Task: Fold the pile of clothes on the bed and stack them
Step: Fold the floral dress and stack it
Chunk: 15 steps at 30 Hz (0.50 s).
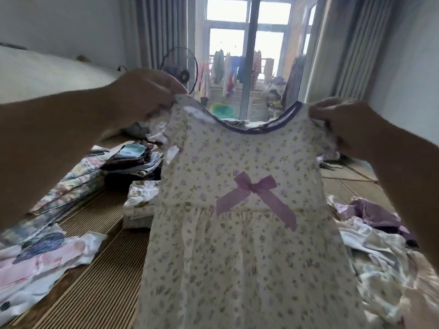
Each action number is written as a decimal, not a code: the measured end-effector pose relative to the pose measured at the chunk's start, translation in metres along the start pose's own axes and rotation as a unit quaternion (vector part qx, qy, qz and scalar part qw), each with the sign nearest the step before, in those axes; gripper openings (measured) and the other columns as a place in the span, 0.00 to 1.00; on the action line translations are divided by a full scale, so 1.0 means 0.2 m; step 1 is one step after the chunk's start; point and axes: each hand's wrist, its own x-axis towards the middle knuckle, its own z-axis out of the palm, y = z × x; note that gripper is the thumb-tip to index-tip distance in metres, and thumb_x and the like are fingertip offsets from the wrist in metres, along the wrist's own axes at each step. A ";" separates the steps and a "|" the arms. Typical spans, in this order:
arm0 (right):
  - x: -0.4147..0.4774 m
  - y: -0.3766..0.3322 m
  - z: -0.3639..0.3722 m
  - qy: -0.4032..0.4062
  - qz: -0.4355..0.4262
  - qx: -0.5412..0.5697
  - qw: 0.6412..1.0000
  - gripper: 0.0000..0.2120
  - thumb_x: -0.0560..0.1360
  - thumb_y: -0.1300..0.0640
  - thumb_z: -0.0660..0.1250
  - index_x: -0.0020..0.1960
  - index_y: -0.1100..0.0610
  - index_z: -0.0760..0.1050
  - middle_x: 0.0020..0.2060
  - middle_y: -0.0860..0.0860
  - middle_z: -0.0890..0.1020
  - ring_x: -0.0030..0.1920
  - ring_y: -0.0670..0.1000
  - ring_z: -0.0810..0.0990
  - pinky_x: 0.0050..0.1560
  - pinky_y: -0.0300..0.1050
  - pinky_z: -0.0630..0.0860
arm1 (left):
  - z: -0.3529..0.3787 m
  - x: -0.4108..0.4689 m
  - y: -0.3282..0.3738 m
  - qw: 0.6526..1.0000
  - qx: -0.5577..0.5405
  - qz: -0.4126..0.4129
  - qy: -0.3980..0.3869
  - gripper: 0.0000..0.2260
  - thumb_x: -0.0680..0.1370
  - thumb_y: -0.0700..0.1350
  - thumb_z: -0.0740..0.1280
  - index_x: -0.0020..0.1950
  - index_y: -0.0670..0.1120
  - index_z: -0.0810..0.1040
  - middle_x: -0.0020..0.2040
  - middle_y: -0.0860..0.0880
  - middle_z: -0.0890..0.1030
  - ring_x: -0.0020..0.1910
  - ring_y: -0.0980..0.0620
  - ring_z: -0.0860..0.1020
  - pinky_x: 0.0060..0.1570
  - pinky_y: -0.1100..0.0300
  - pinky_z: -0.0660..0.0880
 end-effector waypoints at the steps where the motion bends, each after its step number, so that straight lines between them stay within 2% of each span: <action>1: 0.06 0.10 0.03 0.006 0.023 -0.003 1.000 0.09 0.75 0.64 0.66 0.38 0.55 0.76 0.26 0.51 0.78 0.26 0.49 0.75 0.32 0.40 0.74 | 0.07 0.02 -0.02 0.999 -0.036 -0.039 -0.013 0.10 0.69 0.39 0.67 0.43 0.52 0.83 0.36 0.48 0.80 0.33 0.50 0.76 0.35 0.60 0.73; 2: 0.11 0.20 0.06 0.005 0.042 -0.005 0.999 0.09 0.76 0.65 0.66 0.38 0.56 0.76 0.24 0.48 0.78 0.24 0.46 0.75 0.28 0.38 0.74 | 0.14 0.07 -0.10 0.998 -0.046 -0.047 -0.020 0.09 0.71 0.36 0.67 0.42 0.49 0.83 0.36 0.45 0.79 0.32 0.49 0.76 0.35 0.60 0.74; 4: 0.21 0.44 0.13 -0.004 0.075 -0.013 0.997 0.10 0.78 0.64 0.64 0.39 0.56 0.74 0.23 0.46 0.78 0.21 0.43 0.75 0.22 0.34 0.72 | 0.31 0.12 -0.28 0.997 0.008 -0.067 -0.036 0.09 0.75 0.32 0.64 0.47 0.44 0.81 0.35 0.44 0.77 0.26 0.55 0.76 0.29 0.64 0.75; 5: 0.25 0.55 0.17 0.005 0.087 -0.029 0.996 0.09 0.78 0.63 0.64 0.40 0.55 0.74 0.26 0.47 0.79 0.22 0.43 0.76 0.22 0.35 0.72 | 0.38 0.15 -0.36 0.996 0.017 -0.075 -0.041 0.09 0.76 0.31 0.63 0.50 0.42 0.79 0.35 0.45 0.76 0.23 0.59 0.74 0.25 0.68 0.73; 7: 0.34 0.79 0.24 0.031 0.106 -0.067 0.992 0.06 0.78 0.59 0.65 0.42 0.54 0.75 0.36 0.52 0.79 0.31 0.47 0.79 0.33 0.45 0.79 | 0.51 0.24 -0.56 0.994 0.024 -0.102 -0.033 0.08 0.76 0.33 0.64 0.51 0.42 0.79 0.36 0.47 0.78 0.21 0.62 0.73 0.22 0.71 0.70; 9: 0.39 1.00 0.32 0.028 0.128 -0.092 0.987 0.02 0.78 0.57 0.65 0.47 0.54 0.75 0.43 0.54 0.80 0.42 0.53 0.80 0.47 0.55 0.79 | 0.64 0.27 -0.73 0.990 0.062 -0.120 -0.026 0.07 0.75 0.36 0.66 0.49 0.46 0.80 0.38 0.49 0.80 0.27 0.61 0.76 0.27 0.69 0.73; 10: 0.39 1.08 0.35 0.023 0.142 -0.104 0.984 0.04 0.78 0.56 0.64 0.51 0.55 0.75 0.46 0.55 0.80 0.46 0.55 0.80 0.50 0.55 0.78 | 0.69 0.28 -0.80 0.988 0.071 -0.132 -0.028 0.08 0.74 0.36 0.65 0.49 0.46 0.80 0.40 0.48 0.81 0.32 0.56 0.78 0.33 0.65 0.75; 12: 0.39 1.24 0.40 0.021 0.168 -0.127 0.977 0.09 0.79 0.53 0.63 0.57 0.55 0.74 0.51 0.56 0.80 0.51 0.57 0.79 0.51 0.53 0.78 | 0.79 0.30 -0.95 0.987 0.067 -0.142 -0.039 0.10 0.73 0.34 0.64 0.48 0.47 0.80 0.43 0.45 0.82 0.37 0.48 0.78 0.38 0.59 0.75; 13: 0.37 1.29 0.42 0.019 0.170 -0.137 0.976 0.08 0.79 0.53 0.62 0.56 0.55 0.74 0.52 0.56 0.80 0.52 0.57 0.79 0.52 0.53 0.78 | 0.84 0.29 -1.01 0.987 0.071 -0.139 -0.041 0.11 0.73 0.34 0.63 0.46 0.48 0.80 0.44 0.43 0.82 0.39 0.47 0.77 0.39 0.58 0.75; 15: 0.30 1.37 0.45 0.012 0.164 -0.149 0.975 0.06 0.80 0.53 0.62 0.53 0.53 0.74 0.52 0.56 0.80 0.51 0.56 0.79 0.51 0.51 0.78 | 0.90 0.23 -1.11 0.987 0.096 -0.121 -0.053 0.11 0.73 0.34 0.63 0.47 0.49 0.81 0.45 0.45 0.83 0.40 0.50 0.77 0.40 0.64 0.74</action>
